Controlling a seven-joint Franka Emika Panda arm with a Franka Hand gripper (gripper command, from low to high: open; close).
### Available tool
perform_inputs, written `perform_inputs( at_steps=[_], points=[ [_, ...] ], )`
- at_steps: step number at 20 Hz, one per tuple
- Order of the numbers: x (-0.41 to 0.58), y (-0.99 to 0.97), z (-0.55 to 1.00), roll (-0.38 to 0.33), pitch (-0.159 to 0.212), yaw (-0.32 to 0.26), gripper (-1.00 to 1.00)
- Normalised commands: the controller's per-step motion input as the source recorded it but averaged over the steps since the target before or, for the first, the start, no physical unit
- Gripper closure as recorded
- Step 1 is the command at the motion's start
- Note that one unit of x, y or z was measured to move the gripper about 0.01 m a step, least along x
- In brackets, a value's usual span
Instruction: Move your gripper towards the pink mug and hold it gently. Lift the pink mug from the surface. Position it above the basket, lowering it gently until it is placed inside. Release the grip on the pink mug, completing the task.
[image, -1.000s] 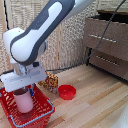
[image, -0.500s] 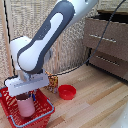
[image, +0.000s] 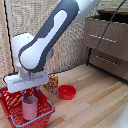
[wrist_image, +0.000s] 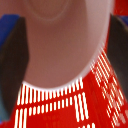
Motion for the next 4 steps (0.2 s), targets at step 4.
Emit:
perform_inputs(
  at_steps=[4],
  points=[
    [0.093, -0.16, 0.79, -0.029, 0.059, -0.010, -1.00]
  ],
)
